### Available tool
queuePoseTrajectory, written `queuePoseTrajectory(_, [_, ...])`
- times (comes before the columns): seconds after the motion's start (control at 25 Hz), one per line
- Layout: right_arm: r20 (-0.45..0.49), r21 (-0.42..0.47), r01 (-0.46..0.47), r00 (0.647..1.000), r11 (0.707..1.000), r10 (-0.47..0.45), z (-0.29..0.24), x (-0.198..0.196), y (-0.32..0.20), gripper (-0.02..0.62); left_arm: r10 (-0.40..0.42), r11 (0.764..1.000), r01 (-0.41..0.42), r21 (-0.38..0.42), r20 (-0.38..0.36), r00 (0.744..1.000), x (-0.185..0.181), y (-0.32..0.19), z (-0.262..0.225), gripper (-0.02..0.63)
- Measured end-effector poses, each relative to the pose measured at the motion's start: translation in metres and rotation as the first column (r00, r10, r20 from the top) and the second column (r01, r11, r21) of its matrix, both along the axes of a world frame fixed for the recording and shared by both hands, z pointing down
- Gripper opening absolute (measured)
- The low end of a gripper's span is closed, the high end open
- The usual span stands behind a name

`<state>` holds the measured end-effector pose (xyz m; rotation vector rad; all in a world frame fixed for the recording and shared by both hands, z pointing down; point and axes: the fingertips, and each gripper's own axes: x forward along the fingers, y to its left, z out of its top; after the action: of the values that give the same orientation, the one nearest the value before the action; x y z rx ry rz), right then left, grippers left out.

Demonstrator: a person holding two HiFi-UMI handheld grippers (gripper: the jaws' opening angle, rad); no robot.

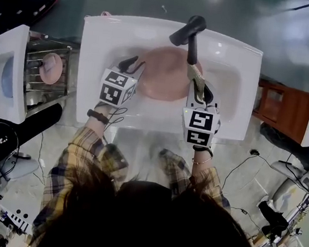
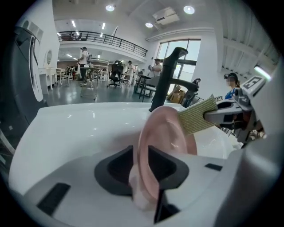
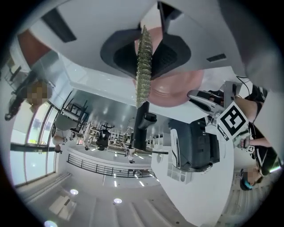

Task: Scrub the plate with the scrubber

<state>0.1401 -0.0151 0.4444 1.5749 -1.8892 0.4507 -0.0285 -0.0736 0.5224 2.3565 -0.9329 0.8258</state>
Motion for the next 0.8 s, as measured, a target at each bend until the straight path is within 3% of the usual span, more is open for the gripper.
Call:
queuePoseTrajectory(0.12, [-0.033, -0.019, -0.003, 0.999, 1.0, 0.002, 0.012, -0.002, -0.009, 0.081, -0.011, 1.0, 0.011, 0.014, 0.026, 1.0, -0.003, -0.004, 0.002, 0.028])
queuePoseTrajectory(0.32, [-0.04, -0.018, 0.011, 0.999, 1.0, -0.012, 0.02, -0.012, -0.022, 0.08, 0.013, 0.999, -0.015, 0.034, 0.051, 0.999, -0.002, -0.004, 0.003, 0.026])
queuePoseTrajectory(0.68, [0.079, -0.075, 0.049, 0.996, 0.996, -0.043, 0.047, -0.037, -0.04, 0.08, 0.019, 0.999, -0.022, 0.04, 0.07, 0.997, 0.001, -0.005, 0.006, 0.025])
queuePoseTrajectory(0.8, [0.073, -0.068, 0.068, 0.995, 0.995, -0.063, 0.054, -0.054, -0.051, 0.078, 0.042, 0.998, -0.046, 0.045, 0.075, 0.996, 0.009, -0.004, 0.004, 0.025])
